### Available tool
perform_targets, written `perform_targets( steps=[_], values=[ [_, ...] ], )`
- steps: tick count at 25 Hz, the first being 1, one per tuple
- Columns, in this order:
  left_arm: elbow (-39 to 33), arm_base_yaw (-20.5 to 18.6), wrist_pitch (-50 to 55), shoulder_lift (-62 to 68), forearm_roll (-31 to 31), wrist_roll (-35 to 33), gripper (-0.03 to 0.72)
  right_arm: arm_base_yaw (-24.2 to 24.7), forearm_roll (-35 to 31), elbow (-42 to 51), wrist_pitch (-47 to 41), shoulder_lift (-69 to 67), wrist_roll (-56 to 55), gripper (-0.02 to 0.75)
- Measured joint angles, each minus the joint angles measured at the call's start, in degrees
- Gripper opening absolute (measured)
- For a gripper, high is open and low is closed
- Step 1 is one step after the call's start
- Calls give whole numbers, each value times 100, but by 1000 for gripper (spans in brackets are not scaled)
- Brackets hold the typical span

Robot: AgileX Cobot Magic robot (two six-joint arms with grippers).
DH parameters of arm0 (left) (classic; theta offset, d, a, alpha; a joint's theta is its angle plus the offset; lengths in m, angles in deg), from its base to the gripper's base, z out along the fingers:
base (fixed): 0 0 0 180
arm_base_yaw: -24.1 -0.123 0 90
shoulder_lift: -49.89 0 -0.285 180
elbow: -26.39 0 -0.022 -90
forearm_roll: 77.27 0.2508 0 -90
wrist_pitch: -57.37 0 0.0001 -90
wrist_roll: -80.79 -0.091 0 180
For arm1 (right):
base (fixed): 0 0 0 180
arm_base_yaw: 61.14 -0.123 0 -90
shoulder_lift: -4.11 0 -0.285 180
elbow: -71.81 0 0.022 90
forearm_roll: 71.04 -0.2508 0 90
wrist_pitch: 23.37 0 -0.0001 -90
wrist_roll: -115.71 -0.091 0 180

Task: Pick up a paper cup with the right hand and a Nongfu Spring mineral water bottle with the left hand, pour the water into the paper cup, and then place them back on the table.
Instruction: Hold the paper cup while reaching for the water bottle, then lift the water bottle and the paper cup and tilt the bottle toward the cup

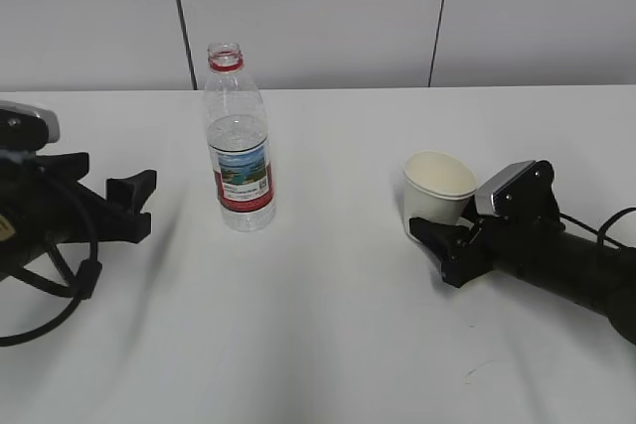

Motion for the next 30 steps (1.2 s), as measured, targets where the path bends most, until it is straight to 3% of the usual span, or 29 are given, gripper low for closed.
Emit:
perform_targets(
  steps=[5,9,14,24,30],
  values=[
    [7,0,-810,718,782,10,509,0,0,0,0,77,-14,489],
    [46,0,-1252,1173,1000,188,551,0,0,0,0,77,-14,489],
    [169,0,-1310,1270,1495,570,621,0,10,0,0,77,-14,489],
    [1150,0,-1104,1803,2454,1334,629,0,22,0,0,77,-14,487],
    [1672,0,-1097,2215,2583,1529,629,0,55,0,0,77,-14,486]
  ],
)
